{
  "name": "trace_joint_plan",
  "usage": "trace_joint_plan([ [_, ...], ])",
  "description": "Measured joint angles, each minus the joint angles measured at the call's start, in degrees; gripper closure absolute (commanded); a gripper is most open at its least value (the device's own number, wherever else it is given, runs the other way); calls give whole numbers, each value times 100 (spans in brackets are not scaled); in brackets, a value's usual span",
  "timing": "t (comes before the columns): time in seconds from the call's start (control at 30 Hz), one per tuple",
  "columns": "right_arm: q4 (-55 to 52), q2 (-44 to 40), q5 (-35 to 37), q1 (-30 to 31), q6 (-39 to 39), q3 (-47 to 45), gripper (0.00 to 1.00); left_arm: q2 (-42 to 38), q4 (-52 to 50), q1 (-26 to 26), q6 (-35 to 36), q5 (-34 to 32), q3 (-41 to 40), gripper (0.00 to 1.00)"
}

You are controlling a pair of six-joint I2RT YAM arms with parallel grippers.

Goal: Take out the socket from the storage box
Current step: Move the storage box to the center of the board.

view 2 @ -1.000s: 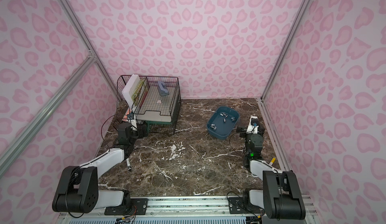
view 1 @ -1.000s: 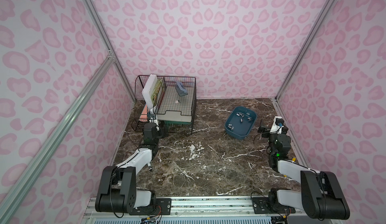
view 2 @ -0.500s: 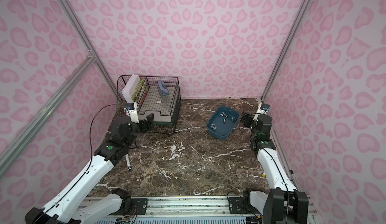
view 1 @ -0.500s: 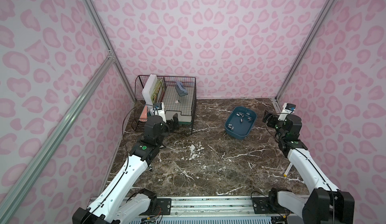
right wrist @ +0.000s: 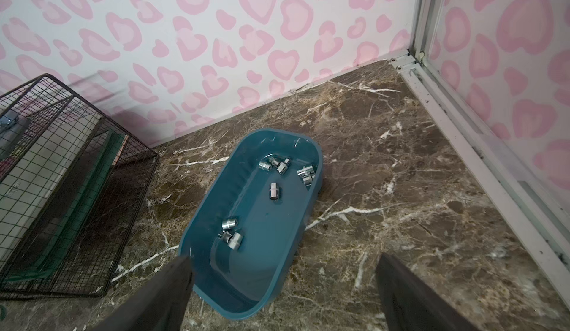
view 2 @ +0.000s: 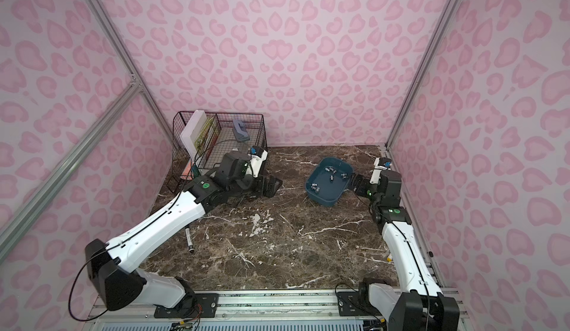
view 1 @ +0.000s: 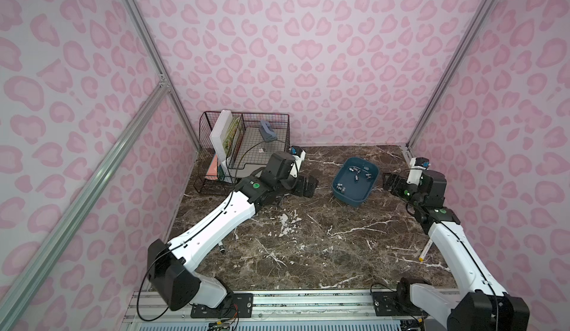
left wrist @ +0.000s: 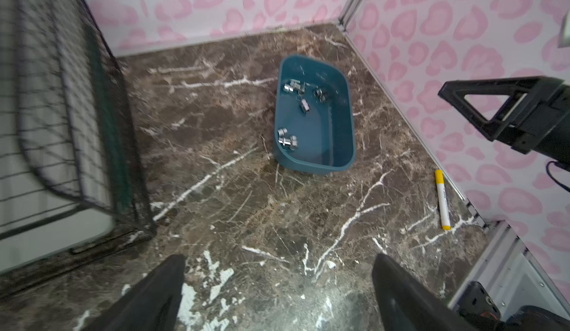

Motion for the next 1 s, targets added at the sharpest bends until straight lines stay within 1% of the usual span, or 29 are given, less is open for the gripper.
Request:
trace_joint_plan([
  [0.07,-20,-28,2,0,2,-24,2,496,-46,-111,-199,92,354,2],
  [0.27,-144,35,50,-7,4,-107,2,2107,-44,-385,-979,70,1342,2],
  [0.43,-225,138,136,-44,31,-118,2,3377,-199,-496,-1537,-168,2291,6],
  [0.53,-262,216,173,-52,48,-118,2,3985,-393,-531,-1867,-363,2861,6],
  [0.67,-315,306,168,-70,48,-118,2,4465,-671,-581,-2280,-645,3368,6],
  [0.8,-330,356,170,-90,50,-118,2,4819,-850,-664,-2551,-833,3722,12],
  [1.0,-330,422,151,-87,87,-118,3,5243,-979,-695,-2778,-831,4218,18],
])
